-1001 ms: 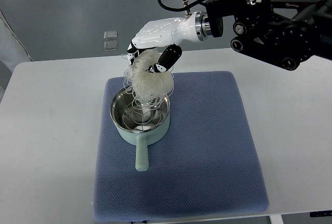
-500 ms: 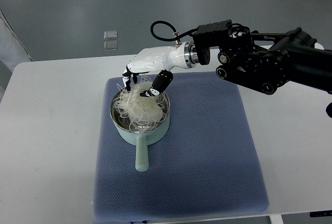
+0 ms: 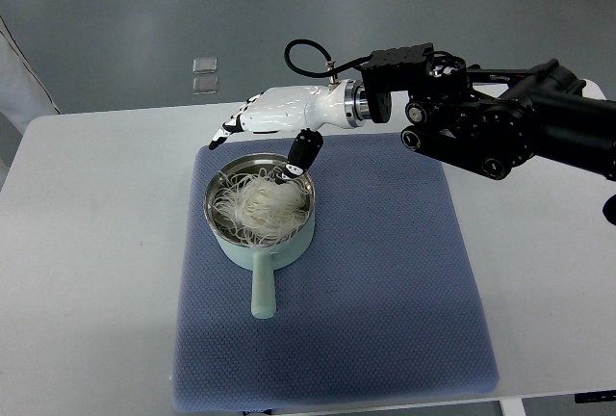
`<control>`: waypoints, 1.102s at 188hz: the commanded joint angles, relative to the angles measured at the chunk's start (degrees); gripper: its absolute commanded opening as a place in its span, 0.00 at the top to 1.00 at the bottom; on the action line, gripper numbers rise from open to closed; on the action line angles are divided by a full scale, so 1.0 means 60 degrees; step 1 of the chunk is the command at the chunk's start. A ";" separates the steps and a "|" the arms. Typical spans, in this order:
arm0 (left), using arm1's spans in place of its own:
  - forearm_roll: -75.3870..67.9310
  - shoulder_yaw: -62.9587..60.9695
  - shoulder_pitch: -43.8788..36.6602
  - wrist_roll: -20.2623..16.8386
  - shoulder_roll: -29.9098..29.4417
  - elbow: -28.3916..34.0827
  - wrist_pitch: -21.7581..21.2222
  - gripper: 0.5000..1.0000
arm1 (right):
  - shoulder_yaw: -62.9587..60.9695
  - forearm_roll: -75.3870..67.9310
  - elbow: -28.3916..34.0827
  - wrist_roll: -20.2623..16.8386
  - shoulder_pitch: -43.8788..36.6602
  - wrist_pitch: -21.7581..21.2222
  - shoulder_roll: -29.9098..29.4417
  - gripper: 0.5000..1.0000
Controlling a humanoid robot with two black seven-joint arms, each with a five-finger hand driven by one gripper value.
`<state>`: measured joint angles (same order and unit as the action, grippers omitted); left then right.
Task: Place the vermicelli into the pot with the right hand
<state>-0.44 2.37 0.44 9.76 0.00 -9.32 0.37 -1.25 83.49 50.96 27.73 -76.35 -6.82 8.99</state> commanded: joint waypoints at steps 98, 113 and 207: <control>0.0000 0.0000 0.0000 0.0000 0.0000 0.0000 -0.0002 0.00 | -0.1109 -0.1448 -0.0144 0.0007 -0.0019 -0.0123 0.0567 0.15; 0.0000 0.0015 0.0000 0.0000 0.0000 0.0000 -0.0002 0.00 | -0.1607 -0.2297 -0.0524 0.0007 0.0405 -0.0167 0.0538 0.15; 0.0000 0.0015 0.0000 0.0000 0.0000 0.0000 -0.0002 0.00 | -0.4903 -0.9914 -0.3645 0.0007 0.2720 0.0462 -0.0400 0.15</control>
<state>-0.44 2.47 0.45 9.76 0.00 -9.32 0.34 -26.06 32.83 31.51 27.77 -62.10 -6.35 7.15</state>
